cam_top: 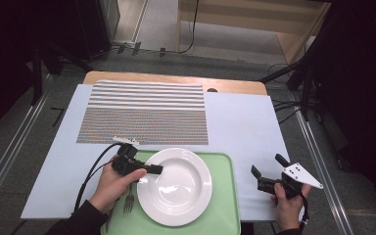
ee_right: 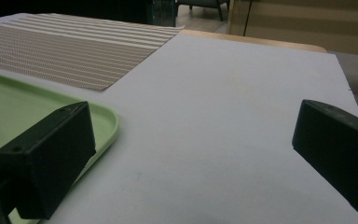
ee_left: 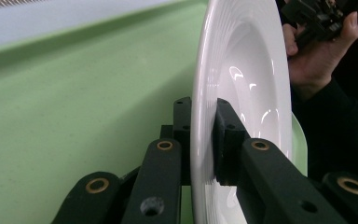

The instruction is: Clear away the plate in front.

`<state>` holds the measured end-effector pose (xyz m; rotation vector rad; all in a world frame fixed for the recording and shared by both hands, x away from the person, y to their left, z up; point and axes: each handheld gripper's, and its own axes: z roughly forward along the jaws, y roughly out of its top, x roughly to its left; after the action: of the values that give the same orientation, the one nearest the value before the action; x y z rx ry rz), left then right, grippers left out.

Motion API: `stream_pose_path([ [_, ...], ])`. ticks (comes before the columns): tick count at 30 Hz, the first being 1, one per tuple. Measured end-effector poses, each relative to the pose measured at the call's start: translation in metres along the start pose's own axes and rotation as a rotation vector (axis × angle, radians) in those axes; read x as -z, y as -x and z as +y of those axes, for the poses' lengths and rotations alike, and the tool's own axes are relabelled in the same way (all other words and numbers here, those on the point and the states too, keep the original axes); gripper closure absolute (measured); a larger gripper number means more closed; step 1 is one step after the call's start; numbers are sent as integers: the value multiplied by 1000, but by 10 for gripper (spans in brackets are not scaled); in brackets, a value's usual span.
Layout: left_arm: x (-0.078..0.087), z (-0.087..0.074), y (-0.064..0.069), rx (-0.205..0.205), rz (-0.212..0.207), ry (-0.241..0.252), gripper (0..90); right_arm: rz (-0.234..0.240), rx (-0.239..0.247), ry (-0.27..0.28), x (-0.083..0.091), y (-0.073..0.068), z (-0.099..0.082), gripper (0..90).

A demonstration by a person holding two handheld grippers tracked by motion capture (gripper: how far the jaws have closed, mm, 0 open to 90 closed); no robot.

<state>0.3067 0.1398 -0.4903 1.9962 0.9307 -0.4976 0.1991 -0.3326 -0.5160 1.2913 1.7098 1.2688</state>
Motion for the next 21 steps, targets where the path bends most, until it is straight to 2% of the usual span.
stream_pose_path([
  [5, -2, 0, -1, 9, 3, -26, 807, -1, 0, 1, 0, 0, 0, 0],
  [9, -4, 1, -2, 16, 17, -70, 794, -2, -1, 0, 0, 0, 0, 0],
  [14, -5, 2, -3, 17, 26, -86, 784, -2, 0, -2, 0, -1, 0, 0],
  [17, -8, 2, -1, 0, 71, -132, 755, -2, 1, -3, 0, 0, 0, 0],
  [21, -8, 1, 1, -24, 94, -146, 740, -1, 1, -1, 0, 0, 0, 0],
])
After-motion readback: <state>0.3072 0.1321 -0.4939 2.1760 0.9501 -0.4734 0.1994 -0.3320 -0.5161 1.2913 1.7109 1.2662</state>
